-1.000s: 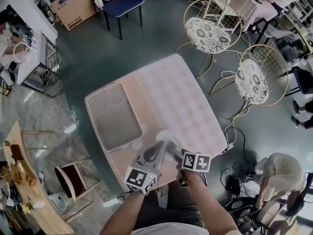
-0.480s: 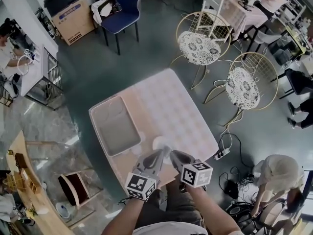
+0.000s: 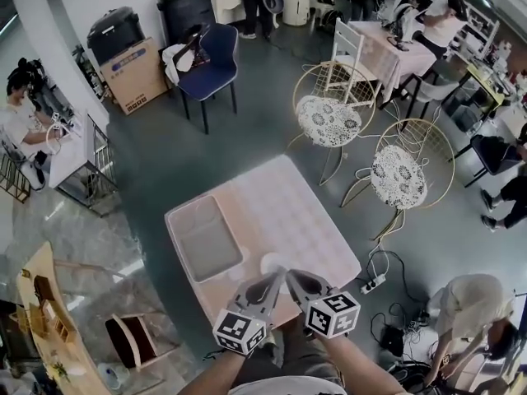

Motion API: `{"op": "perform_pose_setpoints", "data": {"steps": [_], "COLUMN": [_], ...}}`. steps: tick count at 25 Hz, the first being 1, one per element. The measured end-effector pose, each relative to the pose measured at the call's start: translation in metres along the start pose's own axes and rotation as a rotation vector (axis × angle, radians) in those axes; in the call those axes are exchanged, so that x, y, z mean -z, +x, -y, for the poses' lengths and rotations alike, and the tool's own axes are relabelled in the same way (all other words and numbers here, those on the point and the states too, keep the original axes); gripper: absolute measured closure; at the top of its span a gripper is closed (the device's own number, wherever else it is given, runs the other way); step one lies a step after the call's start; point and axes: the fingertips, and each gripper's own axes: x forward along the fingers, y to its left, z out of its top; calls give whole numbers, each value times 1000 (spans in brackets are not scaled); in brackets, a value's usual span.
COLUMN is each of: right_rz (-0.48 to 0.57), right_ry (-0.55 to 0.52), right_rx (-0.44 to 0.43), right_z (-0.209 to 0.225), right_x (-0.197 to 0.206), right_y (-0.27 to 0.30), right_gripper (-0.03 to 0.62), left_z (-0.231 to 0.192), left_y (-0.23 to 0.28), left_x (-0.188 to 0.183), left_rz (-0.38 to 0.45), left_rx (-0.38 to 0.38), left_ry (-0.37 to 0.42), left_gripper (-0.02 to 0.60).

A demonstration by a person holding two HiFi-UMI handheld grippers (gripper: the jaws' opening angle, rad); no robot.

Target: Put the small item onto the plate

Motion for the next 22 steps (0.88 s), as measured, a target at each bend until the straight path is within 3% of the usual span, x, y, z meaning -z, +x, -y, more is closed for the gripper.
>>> {"op": "perform_pose_setpoints", "data": {"steps": [12, 22], "right_rz": [126, 188], "right_ry": [-90, -147], "right_rx": [-46, -71], "right_z": [-52, -74], "right_x": [-49, -71], "right_y": [-41, -66], "right_gripper": [579, 580], "left_z": [29, 54], "left_y": [-32, -45], "left_x": [-58, -83], "left_rz": [48, 109], "left_rx": [14, 34], "left_ry": [23, 62], "left_gripper": [578, 578]}}
